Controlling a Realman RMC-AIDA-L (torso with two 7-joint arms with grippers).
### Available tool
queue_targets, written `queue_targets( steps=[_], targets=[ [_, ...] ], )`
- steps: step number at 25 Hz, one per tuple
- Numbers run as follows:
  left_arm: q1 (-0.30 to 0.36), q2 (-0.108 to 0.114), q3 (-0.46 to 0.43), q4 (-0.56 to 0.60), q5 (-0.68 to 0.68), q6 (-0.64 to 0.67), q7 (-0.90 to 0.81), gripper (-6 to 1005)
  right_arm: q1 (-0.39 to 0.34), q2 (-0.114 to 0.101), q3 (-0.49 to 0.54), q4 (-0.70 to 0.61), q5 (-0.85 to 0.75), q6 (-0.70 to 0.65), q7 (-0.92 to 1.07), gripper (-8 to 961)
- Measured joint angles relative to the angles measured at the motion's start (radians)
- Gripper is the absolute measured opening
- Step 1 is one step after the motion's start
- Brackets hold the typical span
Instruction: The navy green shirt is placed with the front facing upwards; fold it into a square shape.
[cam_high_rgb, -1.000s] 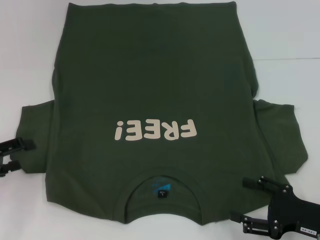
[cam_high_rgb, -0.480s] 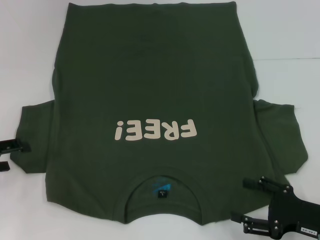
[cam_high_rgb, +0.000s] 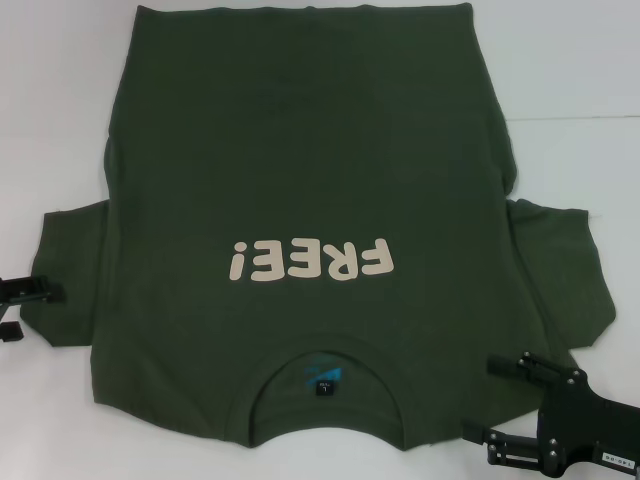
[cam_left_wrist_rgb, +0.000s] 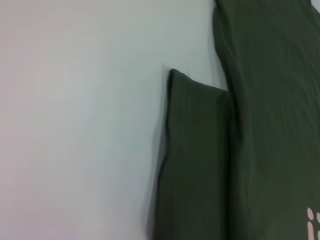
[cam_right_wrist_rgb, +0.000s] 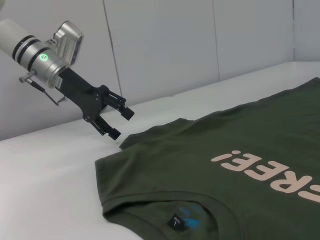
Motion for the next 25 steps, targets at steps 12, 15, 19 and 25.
queue_targets(
  steps=[12, 15, 19, 25],
  targets=[
    [0.003, -0.003, 0.003, -0.021, 0.003, -0.03, -0.078, 866, 0.0, 0.0, -0.001, 0.005, 0.0, 0.005, 0.0, 930],
    [0.0, 0.0, 0.003, -0.024, 0.004, -0.031, -0.084, 864, 0.0, 0.0, -0.001, 0.007, 0.0, 0.008, 0.0, 931],
    [-0.001, 0.0, 0.003, -0.024, 0.004, -0.034, -0.09, 860, 0.0, 0.0, -0.001, 0.009, 0.0, 0.01, 0.0, 931],
    [-0.001, 0.001, 0.003, -0.024, 0.007, -0.046, -0.096, 855, 0.0, 0.001, -0.003, 0.009, 0.0, 0.019, 0.0, 931]
  ],
)
